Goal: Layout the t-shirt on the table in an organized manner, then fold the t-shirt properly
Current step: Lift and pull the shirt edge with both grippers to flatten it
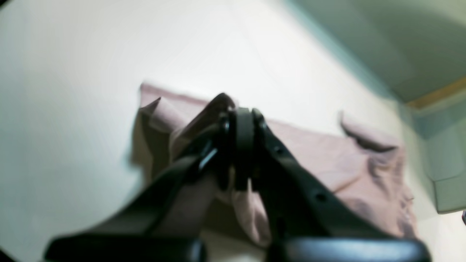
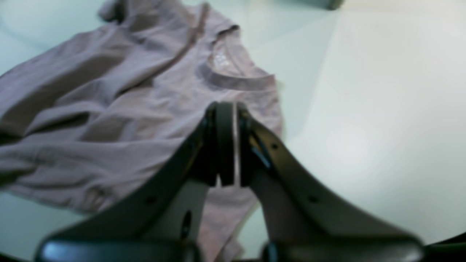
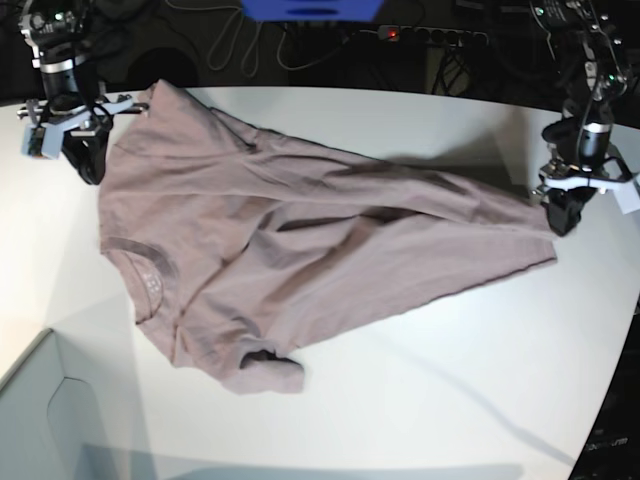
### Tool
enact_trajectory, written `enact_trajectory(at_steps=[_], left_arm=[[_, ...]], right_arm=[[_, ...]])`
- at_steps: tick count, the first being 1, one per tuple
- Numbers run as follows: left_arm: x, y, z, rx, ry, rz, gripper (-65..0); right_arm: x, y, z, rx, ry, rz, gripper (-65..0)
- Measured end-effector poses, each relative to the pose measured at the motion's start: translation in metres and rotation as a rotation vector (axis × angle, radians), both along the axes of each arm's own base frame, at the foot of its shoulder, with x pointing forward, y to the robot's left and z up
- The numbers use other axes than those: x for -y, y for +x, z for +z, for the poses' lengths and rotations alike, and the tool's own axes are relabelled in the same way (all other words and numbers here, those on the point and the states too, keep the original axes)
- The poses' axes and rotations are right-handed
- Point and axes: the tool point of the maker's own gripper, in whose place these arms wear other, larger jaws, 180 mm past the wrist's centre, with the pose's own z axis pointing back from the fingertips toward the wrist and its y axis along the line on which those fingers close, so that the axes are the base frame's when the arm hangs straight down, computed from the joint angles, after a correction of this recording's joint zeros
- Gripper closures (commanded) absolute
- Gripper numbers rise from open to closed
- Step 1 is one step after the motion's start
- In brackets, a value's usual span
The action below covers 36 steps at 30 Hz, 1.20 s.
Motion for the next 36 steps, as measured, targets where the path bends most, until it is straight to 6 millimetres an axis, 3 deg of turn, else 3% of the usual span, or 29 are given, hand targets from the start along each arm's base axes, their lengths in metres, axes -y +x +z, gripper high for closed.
enact_trajectory(at_steps=[5,8,13,18,24,27,29,36], left_arm=[[-0.002,-0.006,-0.017,-0.042,-0.020,0.012,-0.1],[-0.004,-0.010,-0.028,-0.065,-0.033,0.022,-0.1],[-0.002,-0.039,-0.052,-0.153,-0.050,0.028,-0.1],[-0.001,-0.064,-0.062,-0.207,-0.049,0.029,-0.1],[-0.002,-0.084,-0.078,-0.269,-0.061,0.039,-0.1],[0.002,-0.089,-0.084,-0.277,-0.086,0.061,-0.1],[0.008,-0.089,-0.088,-0.289,-0.098,0.050,-0.1],[0.006,-0.080,-0.084,-0.266,-0.090,0.052,-0.1]], right_arm=[[-0.021,-0.004,-0.013,-0.031,0.049,0.048,-12.7],[-0.021,-0.008,-0.028,-0.066,0.070,0.041,-12.6],[-0.021,-0.008,-0.036,-0.079,0.089,0.032,-12.6],[-0.018,-0.011,-0.042,-0.110,0.049,0.048,-12.6],[-0.015,0.000,-0.051,-0.148,-0.024,0.069,-12.9],[-0.014,-0.006,-0.062,-0.196,-0.057,0.080,-13.1],[-0.014,-0.014,-0.071,-0.239,-0.077,0.087,-16.2],[-0.024,-0.033,-0.080,-0.284,-0.064,0.109,-39.7]])
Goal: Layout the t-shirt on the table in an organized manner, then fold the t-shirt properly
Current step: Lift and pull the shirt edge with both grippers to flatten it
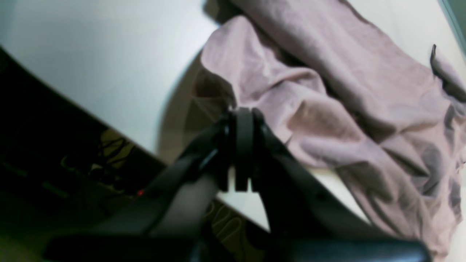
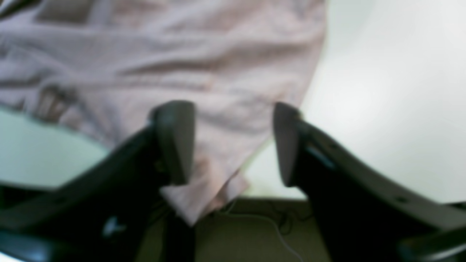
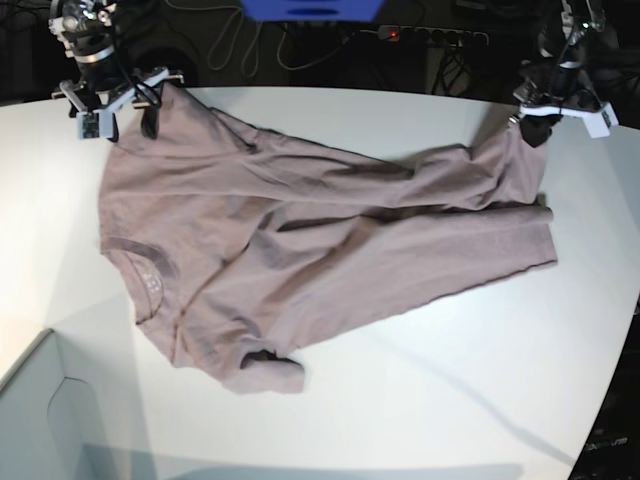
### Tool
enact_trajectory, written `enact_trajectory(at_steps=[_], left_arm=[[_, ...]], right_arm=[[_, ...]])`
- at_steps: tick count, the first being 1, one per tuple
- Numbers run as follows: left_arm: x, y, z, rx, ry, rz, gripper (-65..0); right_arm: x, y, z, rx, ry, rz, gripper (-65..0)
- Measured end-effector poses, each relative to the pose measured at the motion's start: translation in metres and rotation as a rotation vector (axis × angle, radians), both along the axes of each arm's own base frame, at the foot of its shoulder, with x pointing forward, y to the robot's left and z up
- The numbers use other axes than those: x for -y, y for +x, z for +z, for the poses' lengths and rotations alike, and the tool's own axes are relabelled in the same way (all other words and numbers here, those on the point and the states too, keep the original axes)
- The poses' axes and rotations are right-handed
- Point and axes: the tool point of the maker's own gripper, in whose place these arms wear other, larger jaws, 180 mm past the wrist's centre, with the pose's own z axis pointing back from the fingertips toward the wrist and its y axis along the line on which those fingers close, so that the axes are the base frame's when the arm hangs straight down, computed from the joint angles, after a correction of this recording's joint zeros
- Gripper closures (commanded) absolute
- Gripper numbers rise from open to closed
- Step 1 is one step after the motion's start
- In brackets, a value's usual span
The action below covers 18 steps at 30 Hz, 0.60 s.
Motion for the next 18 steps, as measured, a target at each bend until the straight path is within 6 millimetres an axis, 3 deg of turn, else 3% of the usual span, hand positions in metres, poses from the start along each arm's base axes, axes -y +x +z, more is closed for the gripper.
enact_trajectory(at_steps=[4,7,12,18], left_arm=[[-0.001,0.011,0.005,0.026,0.005,-0.002,-0.1],[-0.001,0.011,0.005,0.027,0.004,-0.003,-0.1],[-0.002,0.016,0.008,0.039,0.007,-0.004,-0.1],[-0.002,0.016,0.008,0.038,0.007,-0.004,-0.1]], right_arm=[[-0.030,-0.010,-0.008,-0.033,0.047,0.066,-40.6],[-0.041,-0.017,-0.011,-0.050,0.064,0.089,-40.6],[-0.043,-0.020,-0.015,-0.059,0.075,0.092,-40.6],[-0.048,-0.034,-0.041,-0.132,0.116,0.081,-40.6]])
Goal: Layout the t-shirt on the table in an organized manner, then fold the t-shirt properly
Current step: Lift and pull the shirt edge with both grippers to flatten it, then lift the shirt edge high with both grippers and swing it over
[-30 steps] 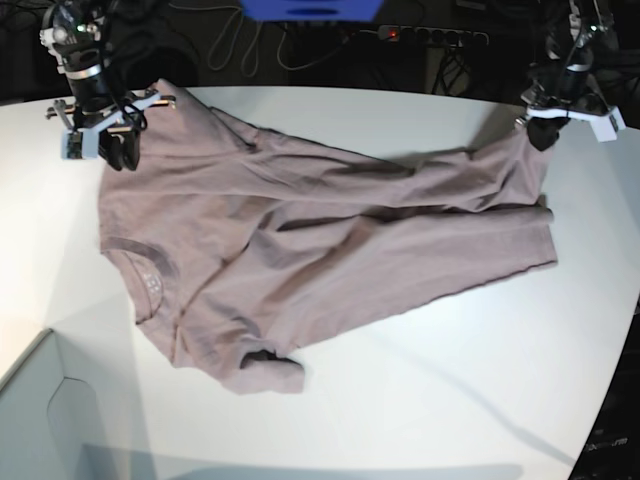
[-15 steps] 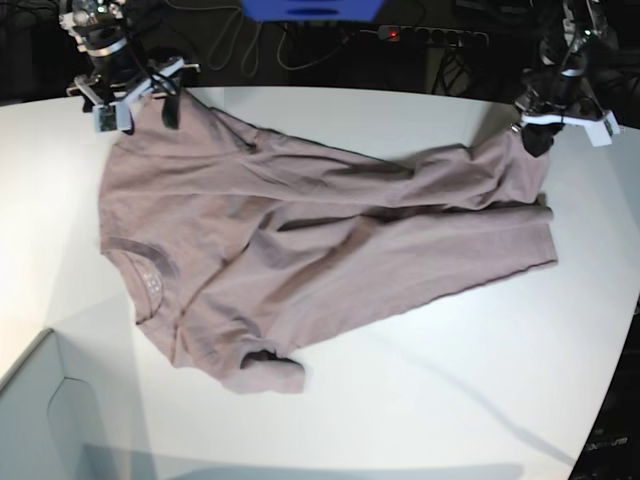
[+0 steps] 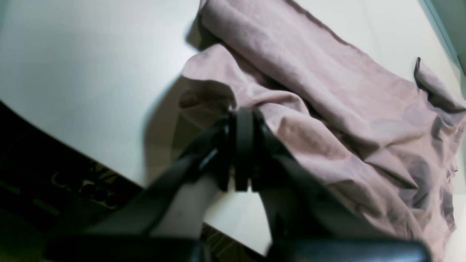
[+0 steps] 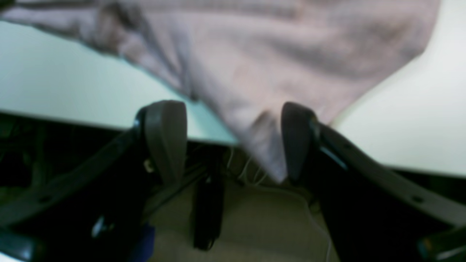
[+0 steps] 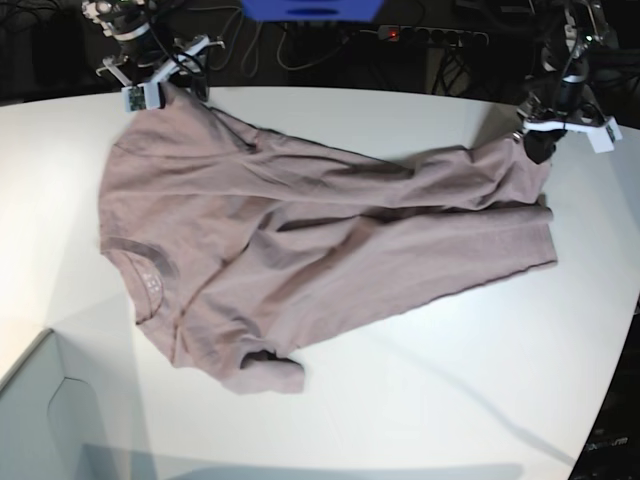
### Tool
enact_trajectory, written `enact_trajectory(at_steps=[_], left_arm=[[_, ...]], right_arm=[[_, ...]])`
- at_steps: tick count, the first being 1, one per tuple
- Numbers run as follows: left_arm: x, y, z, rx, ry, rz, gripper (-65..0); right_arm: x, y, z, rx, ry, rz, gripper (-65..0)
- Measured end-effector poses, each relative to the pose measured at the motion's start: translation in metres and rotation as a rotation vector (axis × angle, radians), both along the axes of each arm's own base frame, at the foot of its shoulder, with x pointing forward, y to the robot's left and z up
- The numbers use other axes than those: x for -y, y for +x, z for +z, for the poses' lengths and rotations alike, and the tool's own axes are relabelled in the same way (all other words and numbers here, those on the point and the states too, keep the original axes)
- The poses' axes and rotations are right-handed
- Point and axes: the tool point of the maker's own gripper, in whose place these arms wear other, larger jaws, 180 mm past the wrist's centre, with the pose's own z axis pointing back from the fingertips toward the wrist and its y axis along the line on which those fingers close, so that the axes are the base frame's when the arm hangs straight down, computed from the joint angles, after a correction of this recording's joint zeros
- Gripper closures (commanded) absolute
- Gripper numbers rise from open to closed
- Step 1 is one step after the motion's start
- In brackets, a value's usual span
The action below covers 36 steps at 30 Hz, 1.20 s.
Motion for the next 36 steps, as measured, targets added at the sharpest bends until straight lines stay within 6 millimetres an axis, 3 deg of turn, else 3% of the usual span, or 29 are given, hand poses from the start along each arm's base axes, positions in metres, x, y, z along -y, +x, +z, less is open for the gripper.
enact_trajectory(at_steps=[11,14,18,23,26,32,36], left_arm=[[0.000,0.000,0.000,0.001,0.000,0.000,-0.1],[-0.001,0.000,0.000,0.000,0.002,0.001,-0.1],[-0.004,0.000,0.001,-0.002,0.010,-0.004,-0.1],[-0.006,0.001,0.003,0.000,0.018,-0.009,-0.1],[-0.005,0.008,0.019,0.032,0.040,-0.022,-0.1],[0.005,0.038,0.090,0.216,0.124,-0.091,-0.1],[0.005,0.054,0.129,0.303,0.193,-0.133,-0.1]], right_arm=[[0.007,0.010,-0.015,-0.002,0.011,-0.002,-38.0],[0.012,0.012,-0.017,0.004,0.006,0.009,-27.7],[0.016,0.015,-0.019,0.007,0.009,0.008,0.0],[0.020,0.014,-0.014,-0.010,-0.026,0.026,0.0],[0.026,0.022,0.012,0.045,-0.079,0.045,0.0],[0.029,0.081,0.109,0.341,-0.178,0.056,0.0],[0.044,0.105,0.150,0.462,-0.225,-0.022,0.0]])
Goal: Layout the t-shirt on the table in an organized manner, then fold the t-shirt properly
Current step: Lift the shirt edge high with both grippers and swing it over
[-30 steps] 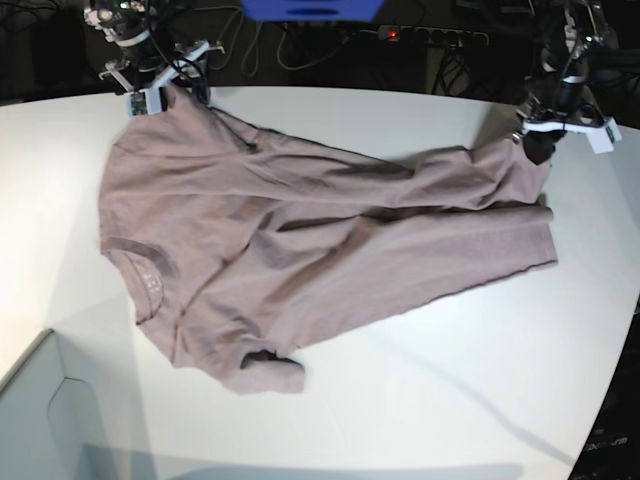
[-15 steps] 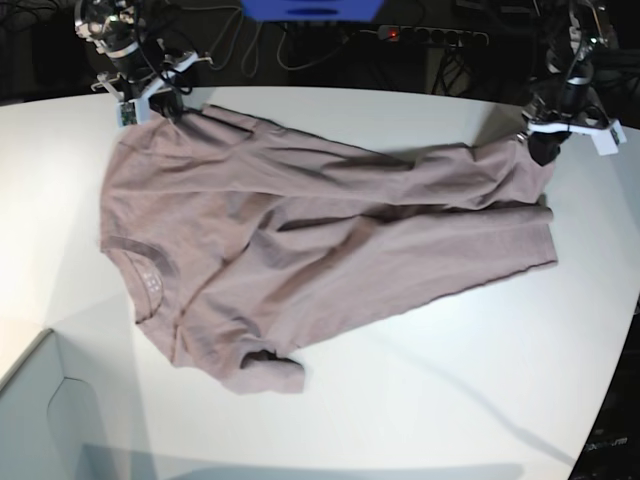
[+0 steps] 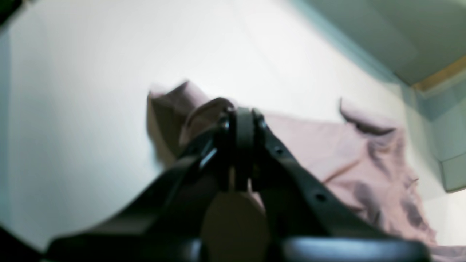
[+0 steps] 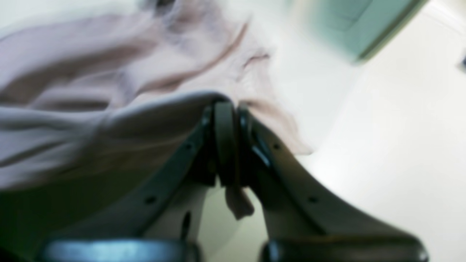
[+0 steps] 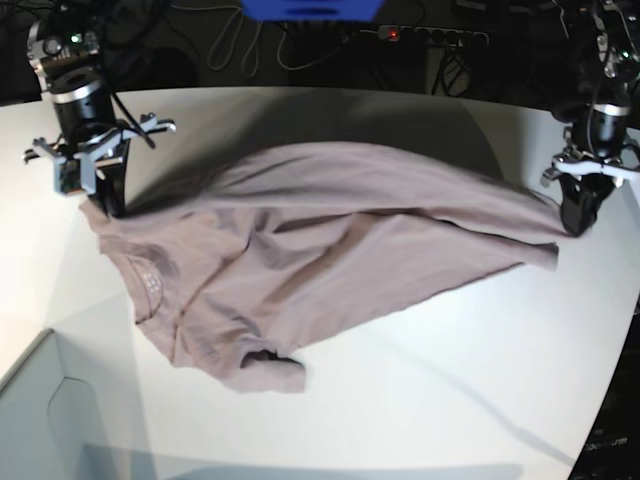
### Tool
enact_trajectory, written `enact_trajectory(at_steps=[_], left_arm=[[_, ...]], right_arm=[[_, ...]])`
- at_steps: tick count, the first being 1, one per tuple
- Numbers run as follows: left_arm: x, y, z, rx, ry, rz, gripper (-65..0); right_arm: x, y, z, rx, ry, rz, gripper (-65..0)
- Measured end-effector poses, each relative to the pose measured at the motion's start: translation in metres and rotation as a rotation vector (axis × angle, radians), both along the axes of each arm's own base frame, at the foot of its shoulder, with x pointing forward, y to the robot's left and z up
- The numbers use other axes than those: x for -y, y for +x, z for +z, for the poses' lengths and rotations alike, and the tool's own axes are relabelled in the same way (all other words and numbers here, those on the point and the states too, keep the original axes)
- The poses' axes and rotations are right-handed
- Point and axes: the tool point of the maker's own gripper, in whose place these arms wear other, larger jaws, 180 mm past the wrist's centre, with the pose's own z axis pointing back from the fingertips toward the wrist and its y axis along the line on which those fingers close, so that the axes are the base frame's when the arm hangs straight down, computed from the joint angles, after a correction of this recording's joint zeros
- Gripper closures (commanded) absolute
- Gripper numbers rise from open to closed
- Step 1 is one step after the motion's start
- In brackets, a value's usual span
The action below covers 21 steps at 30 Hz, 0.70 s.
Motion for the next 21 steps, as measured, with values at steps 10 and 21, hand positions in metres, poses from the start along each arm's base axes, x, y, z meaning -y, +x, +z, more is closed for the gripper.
enact_trajectory(at_steps=[10,21], left_arm=[[-0.012,0.061,0.082,0.226,0.121,-0.059,-0.1],[0.017,0.126,0.193,0.511,0.334,-0.139,-0.1]], right_arm=[[0.008,0.049,0.074,0.332,0.101,-0.028,0.0],[0.006,0.106,0.174,0.664,0.114,-0.003,0.0]])
